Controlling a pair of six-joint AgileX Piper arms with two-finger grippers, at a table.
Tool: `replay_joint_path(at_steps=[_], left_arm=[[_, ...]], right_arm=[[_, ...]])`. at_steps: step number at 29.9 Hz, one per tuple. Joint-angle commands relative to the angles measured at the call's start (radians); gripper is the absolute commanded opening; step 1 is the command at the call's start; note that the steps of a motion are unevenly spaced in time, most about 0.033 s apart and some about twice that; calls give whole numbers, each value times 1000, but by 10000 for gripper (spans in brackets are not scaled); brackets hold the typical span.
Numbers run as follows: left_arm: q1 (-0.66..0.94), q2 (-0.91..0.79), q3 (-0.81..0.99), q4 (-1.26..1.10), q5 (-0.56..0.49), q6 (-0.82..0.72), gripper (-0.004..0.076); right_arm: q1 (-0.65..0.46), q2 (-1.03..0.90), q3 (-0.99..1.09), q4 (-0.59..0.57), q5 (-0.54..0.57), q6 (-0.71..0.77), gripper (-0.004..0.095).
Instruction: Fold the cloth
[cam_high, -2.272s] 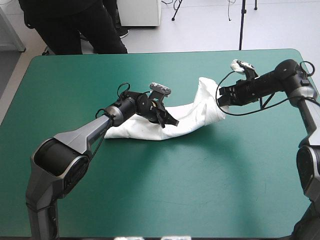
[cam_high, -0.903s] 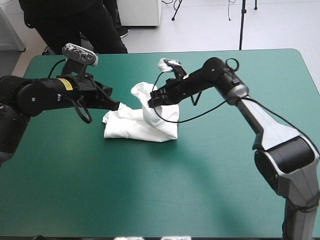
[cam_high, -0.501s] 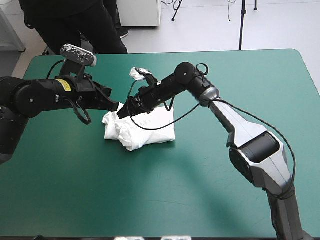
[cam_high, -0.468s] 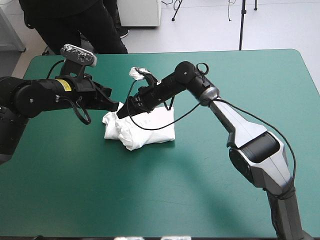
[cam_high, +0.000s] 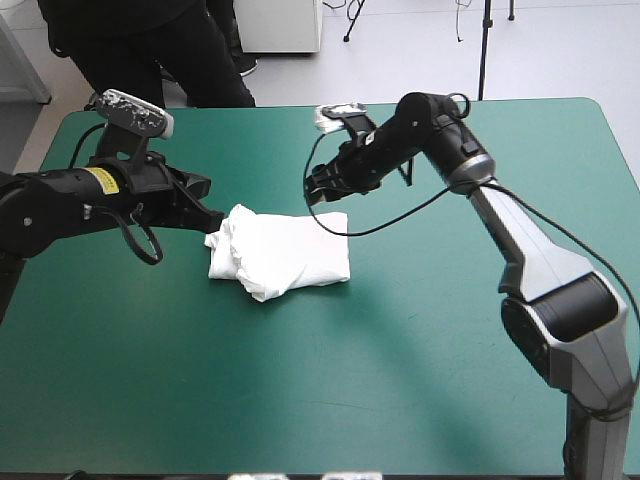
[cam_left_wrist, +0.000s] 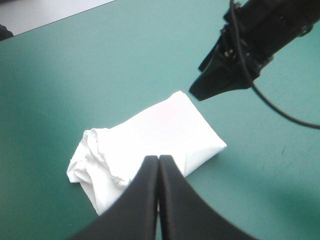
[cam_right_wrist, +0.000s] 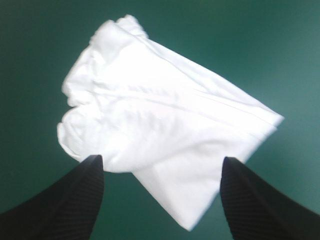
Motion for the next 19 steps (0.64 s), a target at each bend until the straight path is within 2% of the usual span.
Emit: replay_joint_path(at_steps=[1,6,10,19], left_arm=[[1,-46,-27,-1,-52,-9,-9],[1,-63,-27,28,-52,-16,-9],[1,-65,-27,28,-85,-20,-9],[1,-65,-27,30,-121,-20,-9]], right_arm=[[-49,-146,92,-36,13,24,631],[-79,-169,271,-28,-9,-2,632],[-75,-149,357,21,-142,-51,632],[-75,-7,364,184,-198,-152,632]])
